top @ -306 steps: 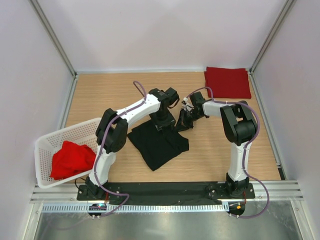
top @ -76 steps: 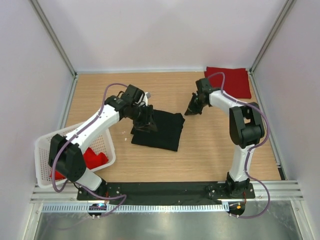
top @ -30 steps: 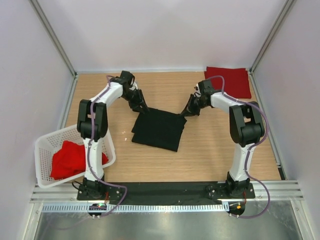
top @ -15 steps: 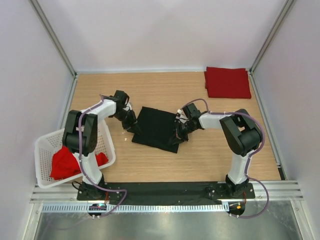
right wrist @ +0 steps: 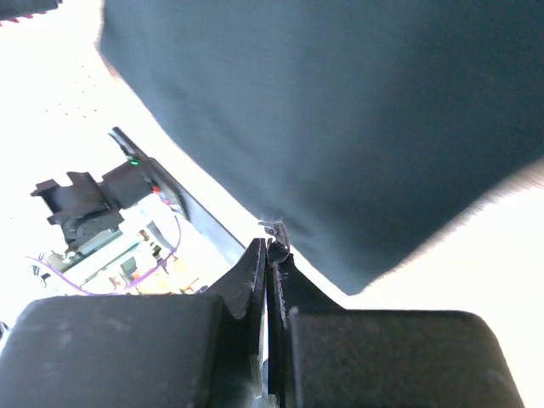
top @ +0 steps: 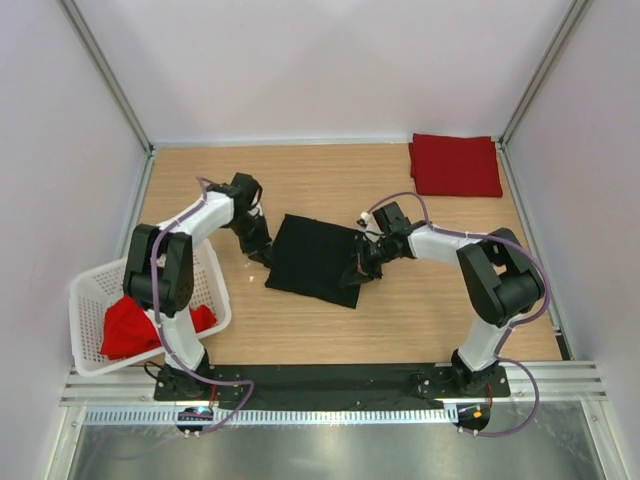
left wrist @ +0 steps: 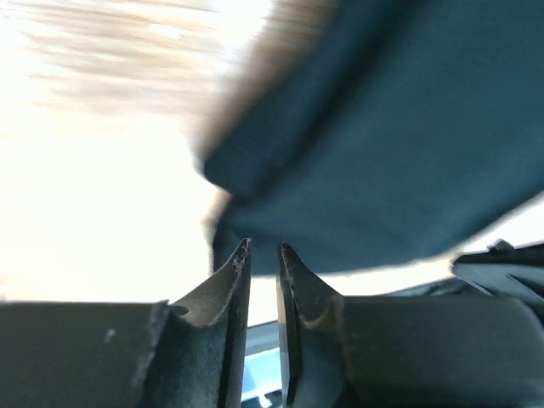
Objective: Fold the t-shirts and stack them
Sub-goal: Fold the tshirt
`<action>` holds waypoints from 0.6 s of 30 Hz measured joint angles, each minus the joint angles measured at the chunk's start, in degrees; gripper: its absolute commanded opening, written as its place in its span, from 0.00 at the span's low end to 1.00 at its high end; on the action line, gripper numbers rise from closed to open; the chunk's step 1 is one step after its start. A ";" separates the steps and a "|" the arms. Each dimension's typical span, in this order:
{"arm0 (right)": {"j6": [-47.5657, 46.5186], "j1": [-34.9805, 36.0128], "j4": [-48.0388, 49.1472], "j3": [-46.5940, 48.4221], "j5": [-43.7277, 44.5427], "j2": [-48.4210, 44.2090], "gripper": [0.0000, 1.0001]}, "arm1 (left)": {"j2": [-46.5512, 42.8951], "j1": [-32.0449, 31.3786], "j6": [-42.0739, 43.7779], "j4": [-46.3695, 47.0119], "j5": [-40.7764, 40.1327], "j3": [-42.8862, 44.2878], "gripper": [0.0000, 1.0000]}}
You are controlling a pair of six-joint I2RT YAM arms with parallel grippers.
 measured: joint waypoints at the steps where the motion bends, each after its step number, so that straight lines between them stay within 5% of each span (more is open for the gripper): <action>1: 0.24 0.37 0.07 0.96 0.04 -0.17 0.02 | -1.20 -0.74 -0.04 -0.61 -0.04 0.96 0.21; 10: 8.31 4.92 10.25 5.81 -2.47 5.75 0.02 | -4.94 -10.12 -3.82 5.68 7.39 -0.31 0.19; 18: 8.96 5.49 14.01 0.96 -4.63 9.29 0.02 | 1.84 -8.70 -4.39 5.73 5.68 -6.40 0.14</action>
